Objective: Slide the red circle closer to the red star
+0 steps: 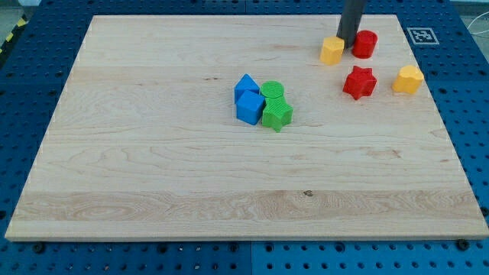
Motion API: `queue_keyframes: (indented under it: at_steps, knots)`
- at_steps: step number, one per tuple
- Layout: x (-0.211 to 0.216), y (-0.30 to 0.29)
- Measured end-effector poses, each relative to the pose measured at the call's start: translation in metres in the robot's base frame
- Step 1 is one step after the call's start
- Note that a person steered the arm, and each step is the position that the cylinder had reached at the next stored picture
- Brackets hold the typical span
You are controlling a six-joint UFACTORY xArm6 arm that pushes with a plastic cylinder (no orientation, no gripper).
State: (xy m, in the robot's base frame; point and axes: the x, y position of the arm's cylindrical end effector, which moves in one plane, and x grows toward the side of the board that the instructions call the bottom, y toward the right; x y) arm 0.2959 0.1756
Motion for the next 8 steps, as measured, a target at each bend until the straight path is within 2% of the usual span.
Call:
queue_keyframes:
  at_steps: [1, 3, 4, 5, 6, 8]
  knots:
    - [0.011, -0.009]
    - [-0.03, -0.035]
    - [-0.062, -0.022]
    - [-0.08, 0.036]
    - [-0.076, 0.09]
    - [0.005, 0.083]
